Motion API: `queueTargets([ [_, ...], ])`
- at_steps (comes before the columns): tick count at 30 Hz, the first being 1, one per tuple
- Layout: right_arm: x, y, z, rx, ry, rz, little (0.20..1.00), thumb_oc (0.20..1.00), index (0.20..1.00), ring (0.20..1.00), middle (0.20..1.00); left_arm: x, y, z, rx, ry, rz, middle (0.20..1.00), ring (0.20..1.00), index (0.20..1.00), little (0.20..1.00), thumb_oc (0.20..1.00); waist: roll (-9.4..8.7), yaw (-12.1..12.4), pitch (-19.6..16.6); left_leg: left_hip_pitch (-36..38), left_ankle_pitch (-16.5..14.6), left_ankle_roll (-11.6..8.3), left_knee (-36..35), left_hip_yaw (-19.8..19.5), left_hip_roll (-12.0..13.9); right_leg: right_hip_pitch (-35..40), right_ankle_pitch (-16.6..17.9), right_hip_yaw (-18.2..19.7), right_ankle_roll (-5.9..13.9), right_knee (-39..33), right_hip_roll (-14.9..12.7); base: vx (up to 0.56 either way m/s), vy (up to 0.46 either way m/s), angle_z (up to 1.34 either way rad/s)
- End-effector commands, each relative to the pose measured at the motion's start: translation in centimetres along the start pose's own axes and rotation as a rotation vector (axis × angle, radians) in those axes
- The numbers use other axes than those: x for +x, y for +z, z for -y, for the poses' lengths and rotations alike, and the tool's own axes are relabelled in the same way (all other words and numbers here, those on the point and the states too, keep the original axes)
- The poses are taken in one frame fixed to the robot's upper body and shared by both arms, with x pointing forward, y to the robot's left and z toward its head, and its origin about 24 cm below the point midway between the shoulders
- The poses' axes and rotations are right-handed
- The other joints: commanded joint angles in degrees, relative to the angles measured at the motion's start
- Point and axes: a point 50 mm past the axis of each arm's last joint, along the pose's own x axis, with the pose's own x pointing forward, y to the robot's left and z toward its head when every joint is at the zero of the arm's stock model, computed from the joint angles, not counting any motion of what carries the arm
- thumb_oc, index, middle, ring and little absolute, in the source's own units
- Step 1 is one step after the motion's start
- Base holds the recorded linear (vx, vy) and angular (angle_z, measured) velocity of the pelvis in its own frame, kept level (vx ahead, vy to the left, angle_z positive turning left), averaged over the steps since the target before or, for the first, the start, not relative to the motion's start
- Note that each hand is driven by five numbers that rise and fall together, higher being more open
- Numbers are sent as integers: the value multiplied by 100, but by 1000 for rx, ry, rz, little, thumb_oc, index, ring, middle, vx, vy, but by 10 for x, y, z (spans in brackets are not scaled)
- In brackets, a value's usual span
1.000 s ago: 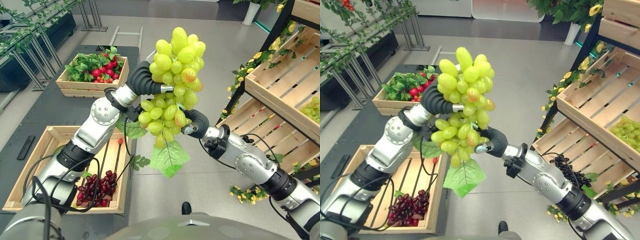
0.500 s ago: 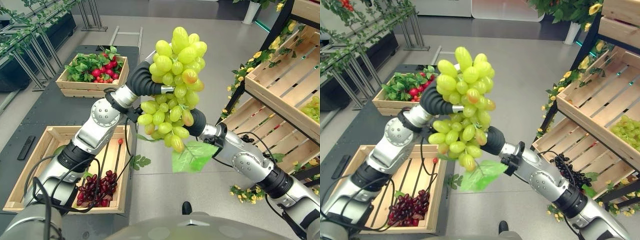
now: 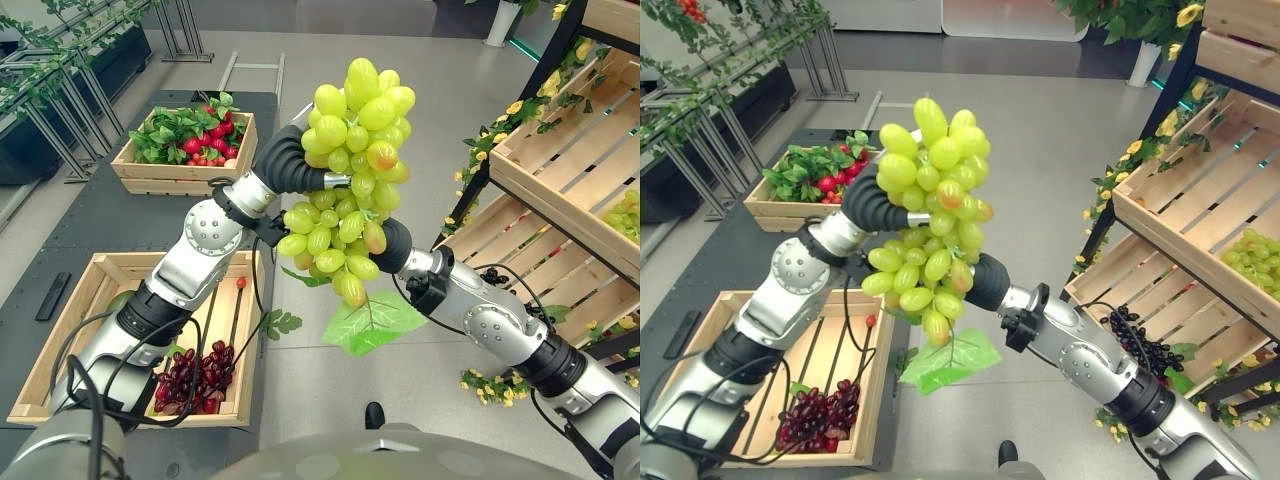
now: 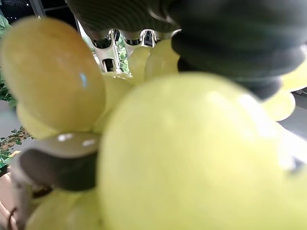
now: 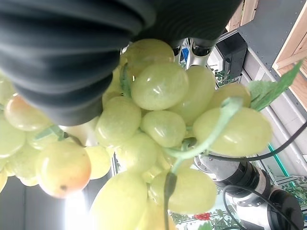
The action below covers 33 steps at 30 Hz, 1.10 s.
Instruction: Pick up the fruits from the basket on one side to the basket on the other side
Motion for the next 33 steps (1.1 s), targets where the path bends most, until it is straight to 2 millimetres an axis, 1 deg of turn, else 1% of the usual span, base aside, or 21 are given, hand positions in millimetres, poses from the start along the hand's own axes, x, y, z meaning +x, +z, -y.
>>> queueTargets([
  [1, 16, 33, -30, -45, 186, 173, 200, 200, 200, 200, 200, -3, 6, -29, 75, 136, 37, 200, 200, 200, 200, 200, -152, -106, 32, -195, -88, 240, 278, -256, -158, 316, -569, -125, 379, 512, -132, 0, 0, 0],
  [7, 11, 32, -25, -26, 138, 214, 200, 200, 200, 200, 200, -4, 2, -31, 62, 143, 17, 200, 200, 200, 200, 200, -139, -128, 18, -182, -79, 232, 281, -269, -153, 342, -581, -132, 373, 512, -130, 0, 0, 0],
  [9, 9, 30, -23, -11, 120, 235, 200, 200, 200, 200, 200, -5, -3, -31, 47, 157, -3, 200, 200, 200, 200, 200, -122, -145, -3, -178, -68, 227, 270, -279, -157, 349, -585, -142, 361, 510, -132, 0, 0, 0],
  [10, 9, 29, -23, -4, 113, 241, 200, 200, 200, 200, 200, -6, -7, -30, 36, 164, -18, 583, 583, 583, 583, 583, -113, -149, -3, -178, -63, 227, 270, -286, -160, 352, -580, -144, 361, 505, -133, 0, 0, 0],
  [11, 8, 28, -22, 8, 101, 251, 200, 200, 200, 200, 200, -6, -9, -30, 38, 161, -29, 1000, 1000, 1000, 1000, 1000, -102, -158, -6, -181, -59, 225, 270, -292, -164, 360, -572, -146, 359, 490, -140, 0, 0, 0],
  [14, 9, 25, -22, 28, 92, 264, 200, 200, 200, 200, 200, -8, -16, -30, 30, 164, -67, 1000, 1000, 1000, 1000, 1000, -63, -164, -1, -191, -53, 224, 276, -295, -171, 349, -562, -133, 355, 481, -148, 0, 0, 0],
  [22, 10, 22, -22, 50, 83, 290, 200, 200, 200, 200, 200, -7, -16, -33, 47, 154, -81, 1000, 1000, 1000, 1000, 1000, 53, -195, 6, -216, -40, 209, 302, -263, -188, 341, -548, -121, 353, 462, -168, 0, 0, 0],
  [33, 0, 31, -17, 8, 35, 342, 200, 200, 200, 200, 200, -17, -17, -35, 61, 218, -90, 1000, 1000, 1000, 1000, 1000, 46, -212, -5, -206, -49, 201, 305, -268, -166, 377, -546, -132, 348, 435, -164, 0, 0, 0],
])
